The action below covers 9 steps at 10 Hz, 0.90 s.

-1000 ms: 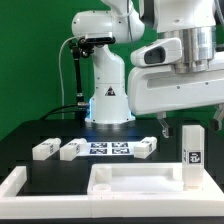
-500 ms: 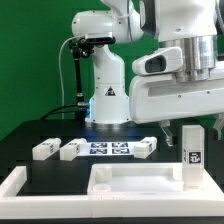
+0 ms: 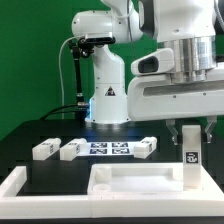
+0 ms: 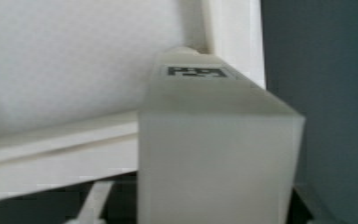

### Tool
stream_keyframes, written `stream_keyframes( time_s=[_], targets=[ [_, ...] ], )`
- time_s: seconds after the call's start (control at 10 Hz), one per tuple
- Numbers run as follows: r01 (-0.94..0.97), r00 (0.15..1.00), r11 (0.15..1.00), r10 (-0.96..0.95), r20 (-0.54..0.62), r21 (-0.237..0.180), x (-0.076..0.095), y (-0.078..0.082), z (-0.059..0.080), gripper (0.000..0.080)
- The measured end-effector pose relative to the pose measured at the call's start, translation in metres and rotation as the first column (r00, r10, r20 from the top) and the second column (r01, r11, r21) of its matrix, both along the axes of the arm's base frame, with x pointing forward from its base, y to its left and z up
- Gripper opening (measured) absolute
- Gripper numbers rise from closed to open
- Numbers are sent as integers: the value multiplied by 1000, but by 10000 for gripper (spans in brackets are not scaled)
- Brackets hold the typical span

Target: Assemble desk

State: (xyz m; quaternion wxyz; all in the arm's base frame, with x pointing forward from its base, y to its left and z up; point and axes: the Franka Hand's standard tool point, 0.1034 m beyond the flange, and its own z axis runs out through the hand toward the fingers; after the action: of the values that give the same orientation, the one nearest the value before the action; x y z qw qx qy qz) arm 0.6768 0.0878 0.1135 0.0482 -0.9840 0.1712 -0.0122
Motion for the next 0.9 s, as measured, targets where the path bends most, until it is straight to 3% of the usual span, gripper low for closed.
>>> stream_keyframes(
  time_s=[0.2, 0.3, 0.9],
  targets=[
    [312, 950, 950, -312, 23, 10, 5, -8, -1, 285],
    [442, 896, 896, -443, 27, 37, 6, -10, -1, 285],
    [442, 896, 896, -443, 27, 37, 6, -10, -1, 242]
  ],
)
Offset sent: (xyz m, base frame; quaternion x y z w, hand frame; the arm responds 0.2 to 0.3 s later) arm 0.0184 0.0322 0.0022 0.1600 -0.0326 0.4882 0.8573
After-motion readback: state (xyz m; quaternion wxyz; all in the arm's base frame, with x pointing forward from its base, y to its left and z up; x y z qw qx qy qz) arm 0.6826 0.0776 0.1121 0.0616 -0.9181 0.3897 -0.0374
